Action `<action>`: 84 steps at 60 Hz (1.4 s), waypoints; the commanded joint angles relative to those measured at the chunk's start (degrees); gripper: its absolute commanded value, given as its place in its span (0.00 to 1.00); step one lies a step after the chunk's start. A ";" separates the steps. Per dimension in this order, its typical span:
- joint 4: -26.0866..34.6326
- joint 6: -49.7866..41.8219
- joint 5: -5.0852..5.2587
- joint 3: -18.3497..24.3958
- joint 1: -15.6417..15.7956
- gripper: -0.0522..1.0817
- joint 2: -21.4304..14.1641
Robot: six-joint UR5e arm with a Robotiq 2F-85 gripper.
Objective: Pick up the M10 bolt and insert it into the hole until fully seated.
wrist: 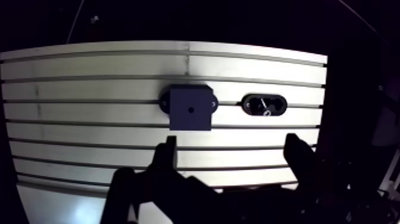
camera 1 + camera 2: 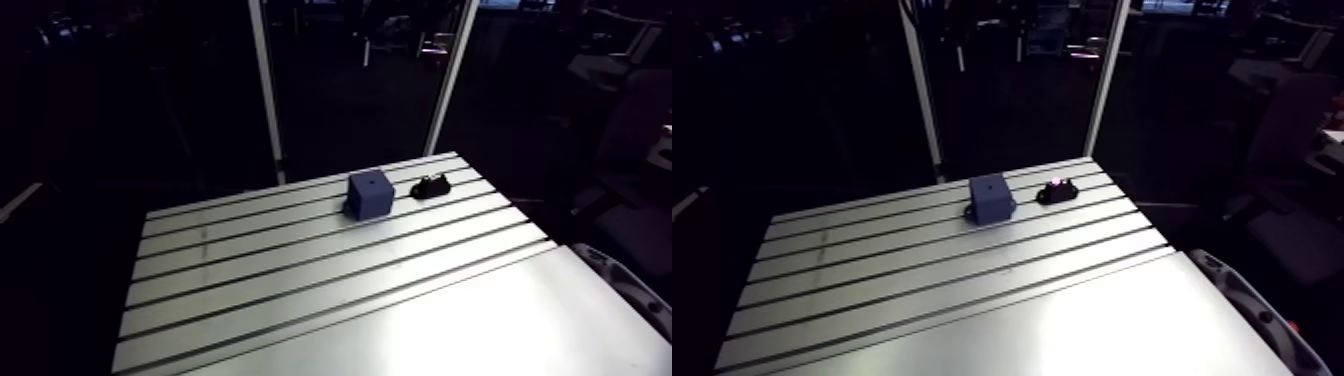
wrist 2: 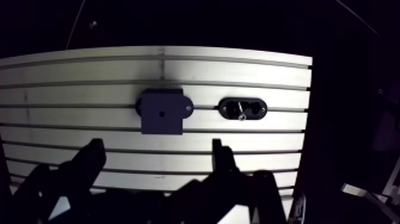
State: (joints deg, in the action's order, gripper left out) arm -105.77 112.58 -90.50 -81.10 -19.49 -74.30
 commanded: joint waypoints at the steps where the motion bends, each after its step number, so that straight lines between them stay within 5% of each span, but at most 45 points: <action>1: -6.51 3.94 0.10 -3.12 -2.57 0.06 3.39; 84: -15.37 5.69 0.72 -9.01 -9.61 0.06 7.98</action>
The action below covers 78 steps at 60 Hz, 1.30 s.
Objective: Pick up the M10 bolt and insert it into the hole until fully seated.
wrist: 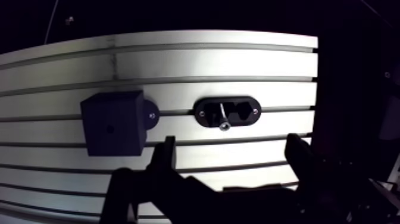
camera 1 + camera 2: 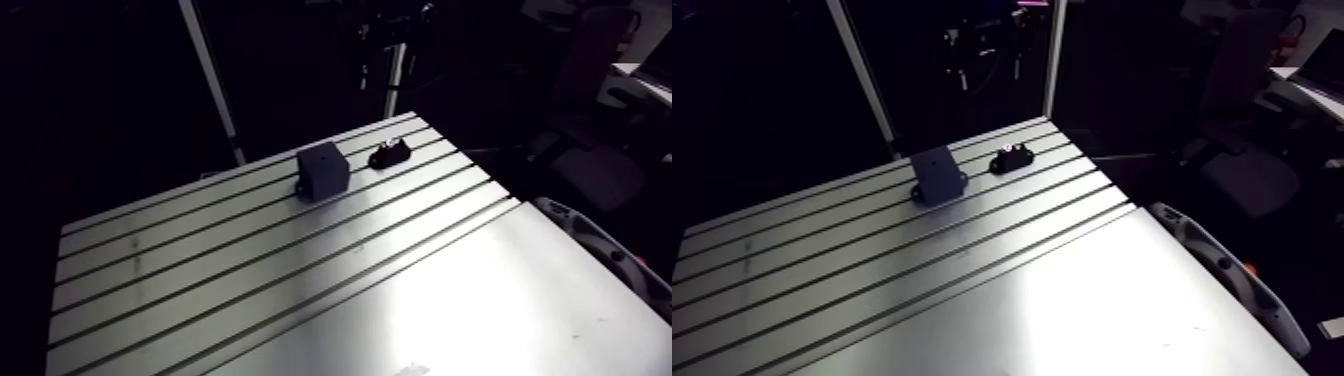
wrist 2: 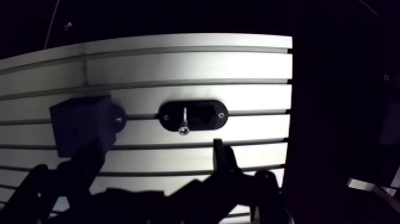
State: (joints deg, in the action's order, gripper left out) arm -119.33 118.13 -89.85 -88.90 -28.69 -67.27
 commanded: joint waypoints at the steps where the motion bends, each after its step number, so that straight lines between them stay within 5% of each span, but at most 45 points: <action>1: -1.83 0.13 0.07 -1.23 -0.41 0.06 1.04; 48: -6.41 0.84 0.87 -4.88 -1.99 0.06 4.31; 62: -7.71 0.82 0.95 -6.39 -2.42 0.31 4.31; 78: -9.05 0.93 1.04 -7.12 -3.05 0.41 4.22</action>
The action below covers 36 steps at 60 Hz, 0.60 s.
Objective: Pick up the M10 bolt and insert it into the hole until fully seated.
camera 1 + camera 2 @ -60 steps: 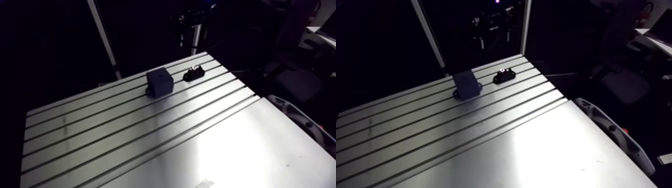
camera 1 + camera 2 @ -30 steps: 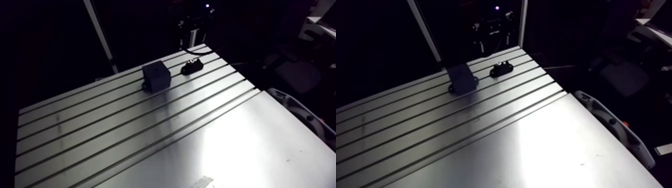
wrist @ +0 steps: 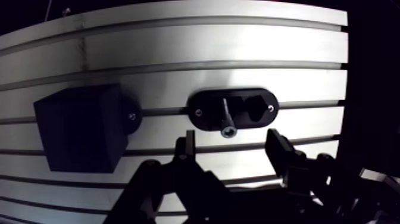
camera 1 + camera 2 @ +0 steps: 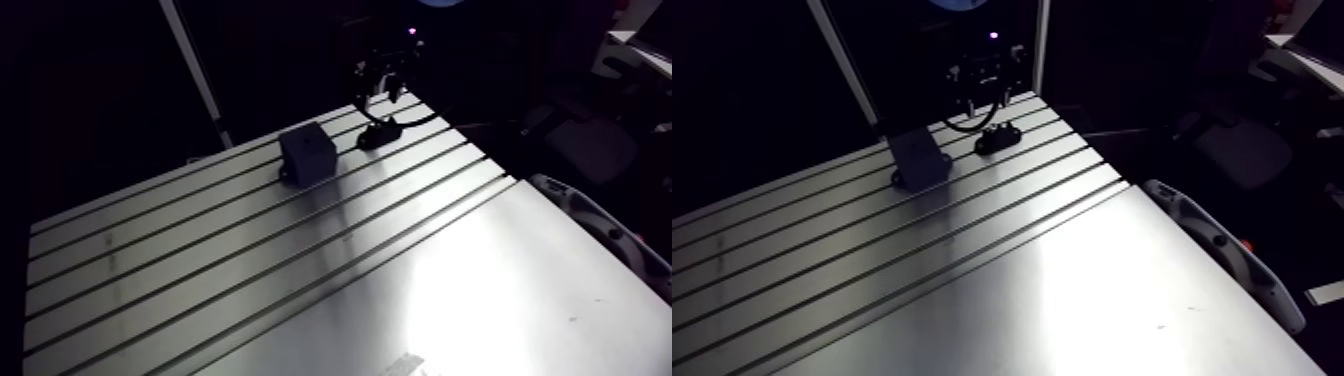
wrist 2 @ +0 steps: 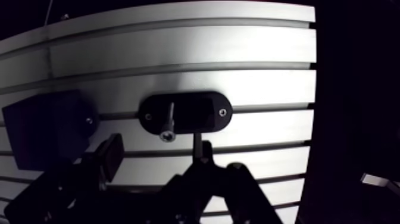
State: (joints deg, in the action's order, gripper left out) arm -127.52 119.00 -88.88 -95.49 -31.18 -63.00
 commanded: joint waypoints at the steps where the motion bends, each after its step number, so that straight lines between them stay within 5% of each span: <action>1: -0.85 0.05 0.06 -0.53 -0.55 0.41 -0.05; 36: -1.03 0.05 -0.02 -1.06 -0.64 0.50 0.65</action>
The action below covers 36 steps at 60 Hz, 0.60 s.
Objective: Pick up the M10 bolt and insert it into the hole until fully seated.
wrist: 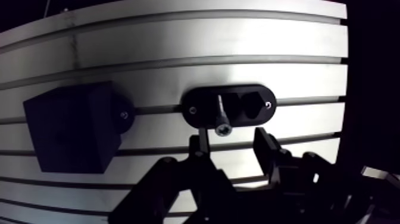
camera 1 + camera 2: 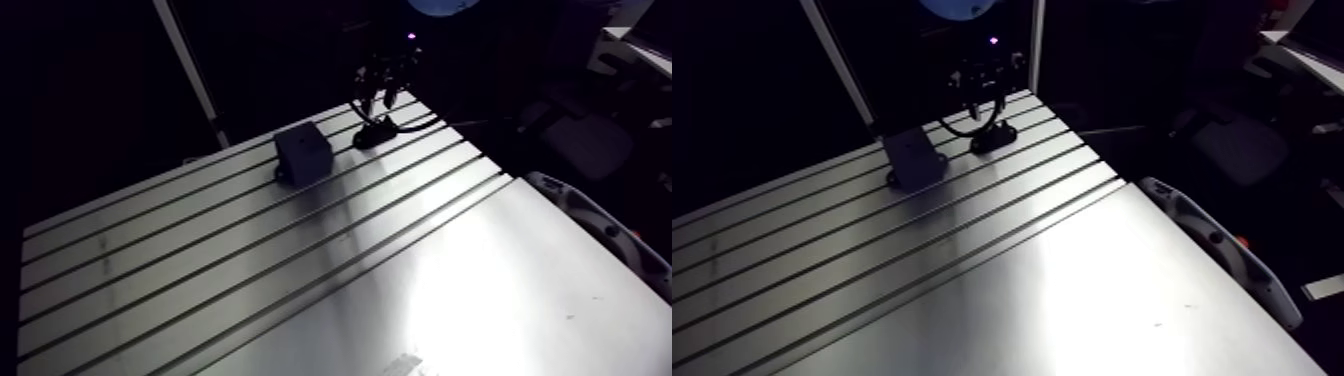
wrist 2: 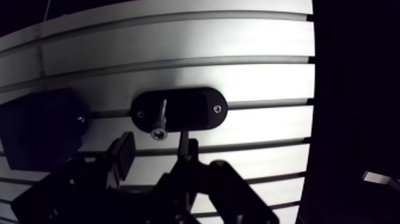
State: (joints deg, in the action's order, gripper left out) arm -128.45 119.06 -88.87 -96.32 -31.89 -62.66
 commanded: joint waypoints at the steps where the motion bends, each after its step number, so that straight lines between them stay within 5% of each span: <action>1: -0.09 -0.01 -0.03 -0.30 0.06 0.51 0.31; 36: -0.18 -0.18 0.06 -0.32 0.24 0.51 1.87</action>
State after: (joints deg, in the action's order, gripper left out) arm -128.61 118.90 -88.83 -96.72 -31.71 -61.36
